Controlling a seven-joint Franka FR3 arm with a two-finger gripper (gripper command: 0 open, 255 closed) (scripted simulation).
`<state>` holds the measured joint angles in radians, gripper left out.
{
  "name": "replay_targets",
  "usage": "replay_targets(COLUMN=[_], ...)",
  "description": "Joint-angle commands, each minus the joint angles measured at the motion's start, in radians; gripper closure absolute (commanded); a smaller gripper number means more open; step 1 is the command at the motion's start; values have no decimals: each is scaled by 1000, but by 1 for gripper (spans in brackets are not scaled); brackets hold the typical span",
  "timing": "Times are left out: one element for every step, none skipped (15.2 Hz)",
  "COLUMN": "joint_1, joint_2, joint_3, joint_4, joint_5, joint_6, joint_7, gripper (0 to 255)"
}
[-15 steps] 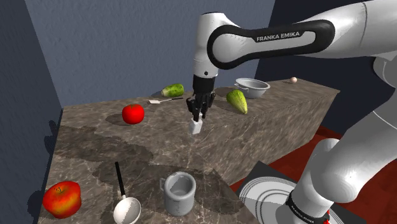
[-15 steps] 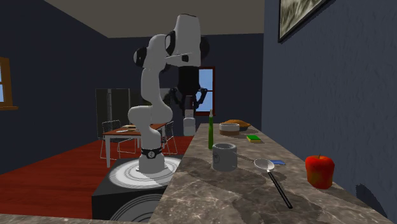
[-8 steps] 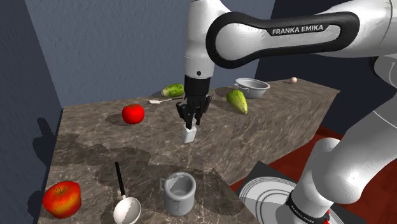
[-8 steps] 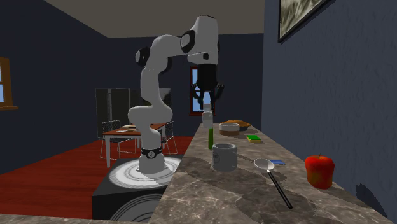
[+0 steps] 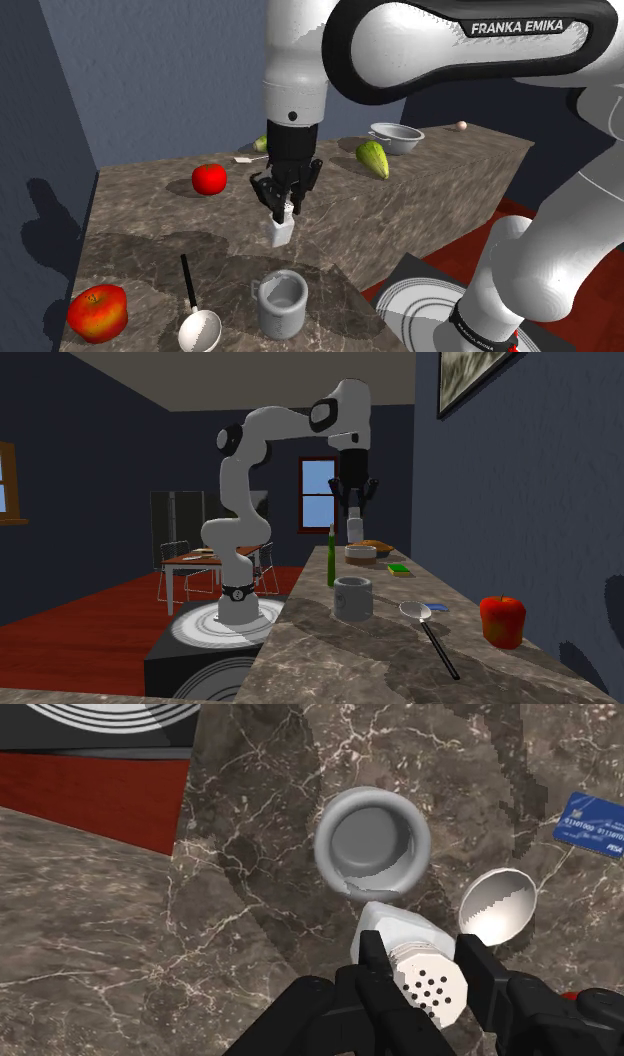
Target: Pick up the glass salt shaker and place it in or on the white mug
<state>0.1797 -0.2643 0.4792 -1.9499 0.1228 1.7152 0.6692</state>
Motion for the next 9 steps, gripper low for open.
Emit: replay_targets(joint_1=[5, 5, 6, 6, 7, 7, 8, 8, 9], joint_2=[10, 9, 8, 8, 8, 8, 8, 8, 9], joint_3=[13, 13, 14, 15, 16, 17, 18, 19, 20], joint_4=[5, -9, -23, -37, -50, -64, -77, -90, -103], joint_5=[-1, 0, 0, 1, 2, 2, 3, 3, 4], joint_6=[5, 19, 32, 46, 59, 72, 86, 99, 113], joint_7=[20, 19, 19, 18, 18, 18, 18, 17, 17], gripper=[255, 255, 255, 255, 255, 255, 255, 255, 255])
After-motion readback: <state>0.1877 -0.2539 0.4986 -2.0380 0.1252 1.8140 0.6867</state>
